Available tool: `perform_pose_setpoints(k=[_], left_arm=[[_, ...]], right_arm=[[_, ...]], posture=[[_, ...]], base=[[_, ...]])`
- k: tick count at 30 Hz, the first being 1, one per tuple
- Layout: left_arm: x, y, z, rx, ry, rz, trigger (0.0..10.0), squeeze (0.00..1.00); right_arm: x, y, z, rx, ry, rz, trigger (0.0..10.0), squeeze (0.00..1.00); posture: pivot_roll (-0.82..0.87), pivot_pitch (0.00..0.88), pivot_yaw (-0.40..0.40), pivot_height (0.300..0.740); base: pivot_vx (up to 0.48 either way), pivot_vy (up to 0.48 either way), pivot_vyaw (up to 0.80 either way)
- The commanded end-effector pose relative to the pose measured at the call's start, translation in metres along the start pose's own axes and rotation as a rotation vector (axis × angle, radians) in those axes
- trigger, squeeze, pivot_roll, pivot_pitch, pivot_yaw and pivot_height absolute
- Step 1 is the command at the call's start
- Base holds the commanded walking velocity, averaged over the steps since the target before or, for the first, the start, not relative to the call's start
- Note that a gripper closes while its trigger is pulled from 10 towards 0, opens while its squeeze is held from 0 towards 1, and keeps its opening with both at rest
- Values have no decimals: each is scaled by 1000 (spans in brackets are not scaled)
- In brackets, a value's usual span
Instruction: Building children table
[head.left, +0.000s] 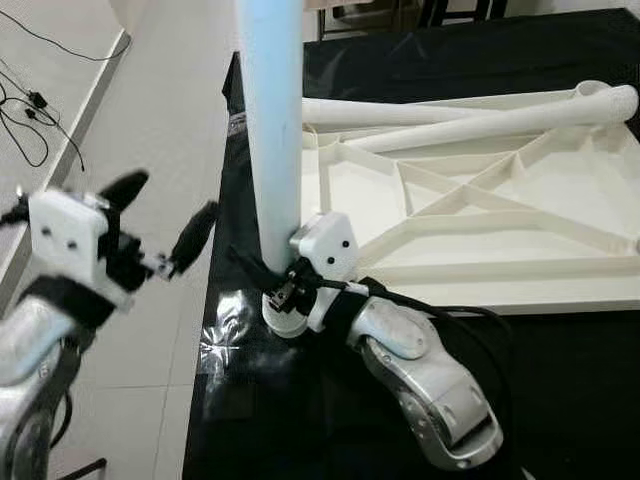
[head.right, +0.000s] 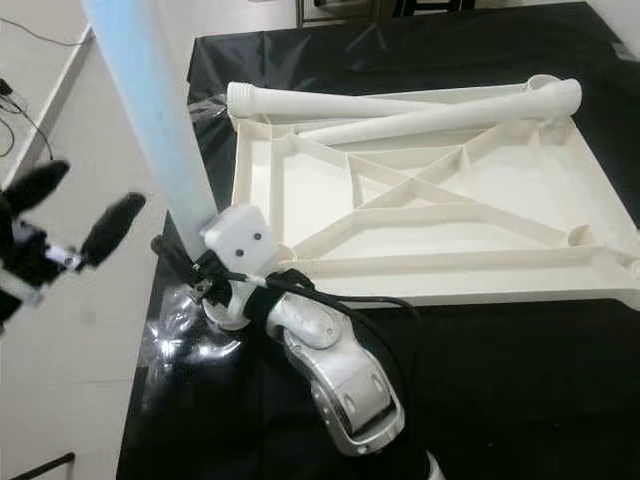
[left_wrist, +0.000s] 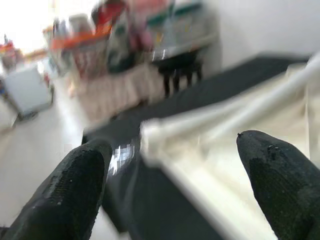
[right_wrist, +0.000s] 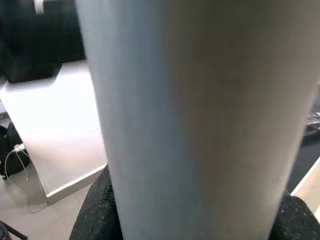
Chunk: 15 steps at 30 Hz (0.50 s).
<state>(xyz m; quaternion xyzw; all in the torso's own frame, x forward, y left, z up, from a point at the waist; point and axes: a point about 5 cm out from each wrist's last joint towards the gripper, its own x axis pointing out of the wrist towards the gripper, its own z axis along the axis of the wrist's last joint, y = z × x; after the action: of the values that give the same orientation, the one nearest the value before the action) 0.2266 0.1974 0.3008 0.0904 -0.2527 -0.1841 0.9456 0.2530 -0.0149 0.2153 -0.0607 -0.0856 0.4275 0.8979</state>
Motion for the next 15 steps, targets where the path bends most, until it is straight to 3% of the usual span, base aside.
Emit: perform_pose_setpoints(k=[1,2,4,6,8,9,10,15], left_arm=[[3,1,6,-20,-15,-32,10000,0],[3,1,6,-20,-15,-32,10000,0],[23,-6,32,-125,-137,-180,10000,0],[23,-6,32,-125,-137,-180,10000,0],[30,-13,59,-221,-233,-377,10000,0],[30,-13,59,-221,-233,-377,10000,0],[32,-14,74,-265,-278,-482,10000,0],[32,-13,92,-315,-317,-600,10000,0]], right_arm=[[-14,14,-89,122,457,33,10000,0],[-14,14,-89,122,457,33,10000,0],[-10,15,-91,102,453,43,10000,0],[-10,15,-91,102,453,43,10000,0],[-5,16,-94,85,451,52,10000,0],[-5,16,-94,85,451,52,10000,0],[-3,17,-94,79,450,57,10000,0],[0,18,-96,74,450,61,10000,0]], posture=[[14,289,54,740],[14,289,54,740],[17,274,57,740],[17,274,57,740],[19,261,62,740],[19,261,62,740],[20,259,64,740],[24,253,68,740]], base=[[0,0,0],[0,0,0],[0,0,0],[0,0,0],[0,0,0],[0,0,0],[0,0,0],[0,0,0]])
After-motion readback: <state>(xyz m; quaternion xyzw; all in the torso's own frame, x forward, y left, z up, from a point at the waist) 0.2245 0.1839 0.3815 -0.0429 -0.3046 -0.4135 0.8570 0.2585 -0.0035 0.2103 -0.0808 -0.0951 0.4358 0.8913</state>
